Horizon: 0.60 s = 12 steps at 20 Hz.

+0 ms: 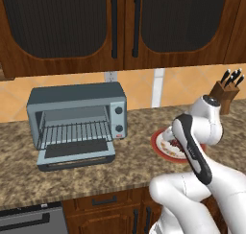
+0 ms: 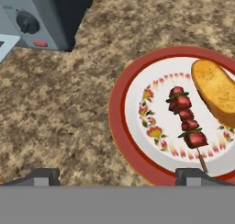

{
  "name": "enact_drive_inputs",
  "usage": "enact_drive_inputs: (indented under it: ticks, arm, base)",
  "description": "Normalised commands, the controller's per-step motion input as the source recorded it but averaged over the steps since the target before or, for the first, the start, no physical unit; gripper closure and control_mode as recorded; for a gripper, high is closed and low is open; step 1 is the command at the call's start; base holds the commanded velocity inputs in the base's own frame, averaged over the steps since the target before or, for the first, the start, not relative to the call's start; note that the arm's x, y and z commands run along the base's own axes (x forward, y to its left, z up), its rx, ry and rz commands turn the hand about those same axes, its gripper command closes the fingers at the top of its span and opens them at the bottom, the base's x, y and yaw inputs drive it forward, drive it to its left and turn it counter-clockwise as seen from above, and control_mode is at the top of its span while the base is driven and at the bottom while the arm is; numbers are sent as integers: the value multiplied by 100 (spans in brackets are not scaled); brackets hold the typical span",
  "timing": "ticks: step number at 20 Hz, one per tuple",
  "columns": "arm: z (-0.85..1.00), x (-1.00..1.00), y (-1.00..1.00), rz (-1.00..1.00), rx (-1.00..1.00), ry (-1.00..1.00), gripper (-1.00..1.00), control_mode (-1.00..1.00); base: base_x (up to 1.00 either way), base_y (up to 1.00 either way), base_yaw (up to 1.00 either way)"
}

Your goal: Pick up the kebab skewer and baguette bread, and place them inside the toaster oven. Close the toaster oven door and start by setting the timer.

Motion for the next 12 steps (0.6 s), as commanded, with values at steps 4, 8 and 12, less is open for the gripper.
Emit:
enact_drive_inputs:
  ticks: [4, 8, 12]
  arm:
    - [-48, 0, -35, 0, 0, 0, -100, -100]
    - [-36, 1, -39, 0, 0, 0, -100, -100]
    - [-7, 19, -25, 0, 0, 3, -100, -100]
  base:
    - [0, 0, 0]
    - [0, 0, 0]
    - [0, 0, 0]
